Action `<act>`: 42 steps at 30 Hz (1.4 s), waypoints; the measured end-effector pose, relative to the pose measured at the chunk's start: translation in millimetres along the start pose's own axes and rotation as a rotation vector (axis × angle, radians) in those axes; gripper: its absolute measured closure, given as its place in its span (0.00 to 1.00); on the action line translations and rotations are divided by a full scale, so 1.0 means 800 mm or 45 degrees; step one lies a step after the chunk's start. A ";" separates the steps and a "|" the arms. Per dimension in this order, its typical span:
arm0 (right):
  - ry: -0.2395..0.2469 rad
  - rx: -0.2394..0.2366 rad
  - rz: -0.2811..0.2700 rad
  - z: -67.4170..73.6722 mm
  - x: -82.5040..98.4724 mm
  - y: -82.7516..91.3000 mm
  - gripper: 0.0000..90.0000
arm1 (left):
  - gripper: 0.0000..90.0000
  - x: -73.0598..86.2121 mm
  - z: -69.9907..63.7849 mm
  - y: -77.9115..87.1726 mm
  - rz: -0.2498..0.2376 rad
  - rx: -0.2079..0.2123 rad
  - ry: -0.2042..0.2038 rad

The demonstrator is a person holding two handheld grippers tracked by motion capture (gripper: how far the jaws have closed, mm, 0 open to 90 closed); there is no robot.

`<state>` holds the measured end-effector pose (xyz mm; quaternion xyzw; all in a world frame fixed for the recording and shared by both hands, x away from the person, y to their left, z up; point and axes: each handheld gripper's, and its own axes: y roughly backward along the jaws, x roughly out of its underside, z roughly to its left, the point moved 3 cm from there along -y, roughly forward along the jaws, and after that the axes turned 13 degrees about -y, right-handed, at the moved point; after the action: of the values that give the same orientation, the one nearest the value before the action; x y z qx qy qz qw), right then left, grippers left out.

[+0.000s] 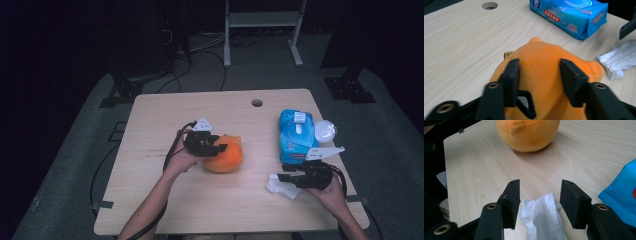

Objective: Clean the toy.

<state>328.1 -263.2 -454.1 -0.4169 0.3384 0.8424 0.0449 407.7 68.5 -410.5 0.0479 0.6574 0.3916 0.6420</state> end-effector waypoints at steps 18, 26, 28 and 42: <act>-0.018 0.013 -0.044 0.000 -0.012 -0.001 0.52 | 0.36 0.010 -0.009 0.032 -0.012 0.067 0.004; -0.028 0.023 -0.057 -0.002 -0.012 0.003 0.51 | 0.29 0.015 -0.013 0.042 -0.032 0.062 0.008; -0.031 0.025 -0.060 -0.003 -0.012 0.004 0.51 | 0.28 0.017 -0.015 0.044 -0.032 0.066 0.009; -0.043 0.034 -0.062 -0.004 -0.012 0.005 0.49 | 0.21 0.029 -0.025 0.056 -0.036 0.072 0.012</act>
<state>335.0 -266.5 -446.4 -0.4100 0.3386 0.8434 0.0768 366.5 103.2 -406.4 0.0547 0.6720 0.3639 0.6427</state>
